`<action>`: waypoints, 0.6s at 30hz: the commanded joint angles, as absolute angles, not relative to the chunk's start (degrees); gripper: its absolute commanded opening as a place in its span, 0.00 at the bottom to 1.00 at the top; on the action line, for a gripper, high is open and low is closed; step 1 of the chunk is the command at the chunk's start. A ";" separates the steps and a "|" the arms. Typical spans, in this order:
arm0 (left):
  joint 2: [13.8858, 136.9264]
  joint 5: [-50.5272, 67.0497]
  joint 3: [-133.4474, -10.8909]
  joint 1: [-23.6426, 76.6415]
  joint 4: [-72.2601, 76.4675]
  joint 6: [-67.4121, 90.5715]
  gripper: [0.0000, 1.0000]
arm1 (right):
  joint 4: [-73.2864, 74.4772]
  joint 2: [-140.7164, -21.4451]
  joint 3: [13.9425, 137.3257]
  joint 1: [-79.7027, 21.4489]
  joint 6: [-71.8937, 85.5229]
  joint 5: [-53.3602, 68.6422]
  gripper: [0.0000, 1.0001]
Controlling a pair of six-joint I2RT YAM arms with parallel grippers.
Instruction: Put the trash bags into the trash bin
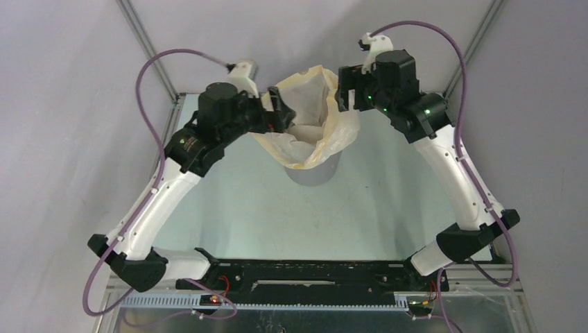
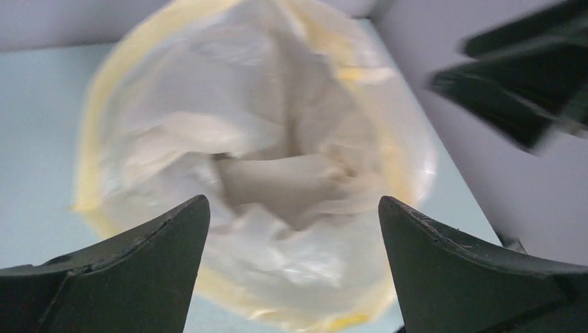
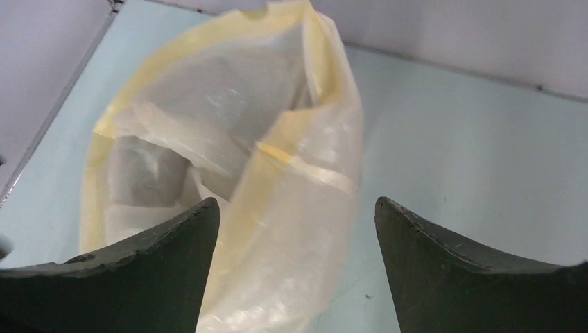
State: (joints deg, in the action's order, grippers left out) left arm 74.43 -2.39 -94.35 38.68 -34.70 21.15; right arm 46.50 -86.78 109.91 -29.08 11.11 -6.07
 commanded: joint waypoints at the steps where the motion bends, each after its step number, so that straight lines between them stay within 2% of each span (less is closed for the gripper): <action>1: 72.18 -2.58 -88.12 29.69 -31.87 25.92 0.99 | 50.64 -92.66 119.18 -34.60 6.60 -16.41 0.86; 11: 75.19 3.66 -85.28 20.73 -28.14 26.69 0.99 | 56.55 -108.28 133.51 -42.89 2.01 -32.48 0.87; 18: 74.27 5.86 -79.92 15.47 -24.73 28.91 0.95 | 57.77 -113.80 136.54 -43.86 0.09 -45.63 0.80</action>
State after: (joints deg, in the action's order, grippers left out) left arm 75.61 3.62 -83.07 17.82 -28.71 26.98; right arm 56.58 -113.03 133.14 -43.79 2.00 -34.30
